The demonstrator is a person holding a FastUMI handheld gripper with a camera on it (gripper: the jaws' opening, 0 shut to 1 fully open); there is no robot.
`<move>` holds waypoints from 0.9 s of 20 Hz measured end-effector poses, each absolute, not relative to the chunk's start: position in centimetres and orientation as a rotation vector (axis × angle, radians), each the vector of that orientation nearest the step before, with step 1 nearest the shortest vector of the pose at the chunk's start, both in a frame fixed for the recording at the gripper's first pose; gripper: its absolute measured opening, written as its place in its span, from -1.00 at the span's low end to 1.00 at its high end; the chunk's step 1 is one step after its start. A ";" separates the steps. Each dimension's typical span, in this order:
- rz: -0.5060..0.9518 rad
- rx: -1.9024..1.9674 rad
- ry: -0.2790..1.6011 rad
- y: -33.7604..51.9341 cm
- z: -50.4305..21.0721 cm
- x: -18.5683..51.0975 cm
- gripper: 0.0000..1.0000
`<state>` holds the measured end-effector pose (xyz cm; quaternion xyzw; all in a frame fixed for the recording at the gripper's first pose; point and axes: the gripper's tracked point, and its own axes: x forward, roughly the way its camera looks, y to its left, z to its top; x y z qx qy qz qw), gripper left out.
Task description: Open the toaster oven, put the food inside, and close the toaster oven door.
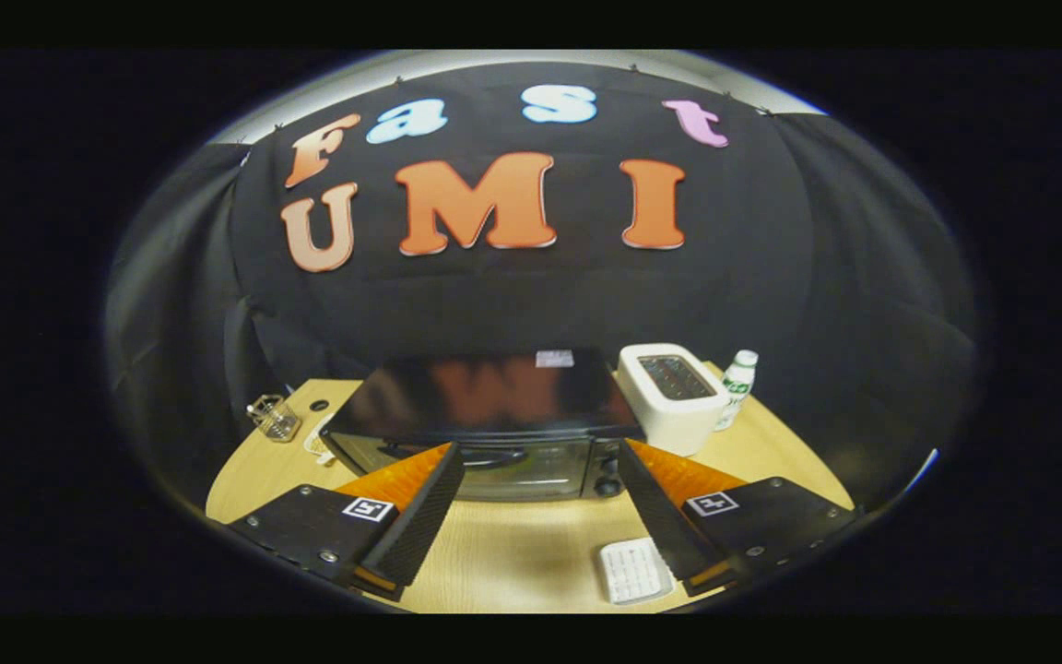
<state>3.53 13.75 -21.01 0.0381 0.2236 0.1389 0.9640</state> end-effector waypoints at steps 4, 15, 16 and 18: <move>0.236 0.099 0.347 8.2 -14.6 4.4 0.98; 0.114 0.084 0.113 -6.4 -3.5 2.2 0.98; 0.109 0.088 0.103 -7.3 -3.2 2.0 0.98; 0.097 0.077 0.091 -9.0 -2.9 1.8 0.98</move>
